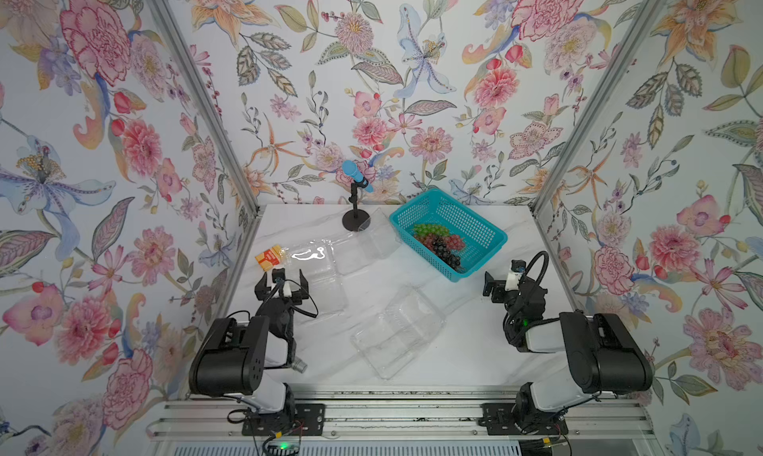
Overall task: Pack grapes into containers
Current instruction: Move the packing box to the center of the board.
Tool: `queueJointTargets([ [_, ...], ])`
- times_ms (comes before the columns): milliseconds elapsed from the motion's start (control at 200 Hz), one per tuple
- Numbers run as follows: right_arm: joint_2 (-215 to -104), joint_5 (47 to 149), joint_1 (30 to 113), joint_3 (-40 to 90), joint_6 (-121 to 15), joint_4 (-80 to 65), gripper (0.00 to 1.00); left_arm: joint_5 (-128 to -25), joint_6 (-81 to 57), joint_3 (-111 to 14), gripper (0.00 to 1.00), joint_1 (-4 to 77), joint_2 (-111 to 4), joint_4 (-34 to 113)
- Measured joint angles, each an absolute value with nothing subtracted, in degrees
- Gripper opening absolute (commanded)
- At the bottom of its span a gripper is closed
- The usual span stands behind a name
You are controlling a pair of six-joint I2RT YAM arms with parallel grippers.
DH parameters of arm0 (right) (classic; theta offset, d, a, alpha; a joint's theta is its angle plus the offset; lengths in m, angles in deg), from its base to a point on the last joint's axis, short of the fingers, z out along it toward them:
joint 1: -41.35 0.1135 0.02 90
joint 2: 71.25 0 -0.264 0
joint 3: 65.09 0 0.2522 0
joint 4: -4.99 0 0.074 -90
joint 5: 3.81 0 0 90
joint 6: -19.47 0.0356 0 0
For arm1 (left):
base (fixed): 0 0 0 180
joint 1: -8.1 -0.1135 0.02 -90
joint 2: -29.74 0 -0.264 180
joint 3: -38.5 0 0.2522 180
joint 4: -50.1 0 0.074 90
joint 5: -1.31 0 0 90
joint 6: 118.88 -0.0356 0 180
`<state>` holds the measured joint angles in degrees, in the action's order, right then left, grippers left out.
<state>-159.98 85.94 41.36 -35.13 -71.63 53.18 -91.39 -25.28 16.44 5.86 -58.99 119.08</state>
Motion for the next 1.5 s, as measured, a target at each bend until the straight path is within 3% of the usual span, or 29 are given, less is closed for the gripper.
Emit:
queueJointTargets([
  [1501, -159.94, 86.36, 41.38, -34.89, -71.63, 52.72, 0.99, -91.37, -25.28, 16.44, 1.0, 5.86, -58.99, 119.06],
])
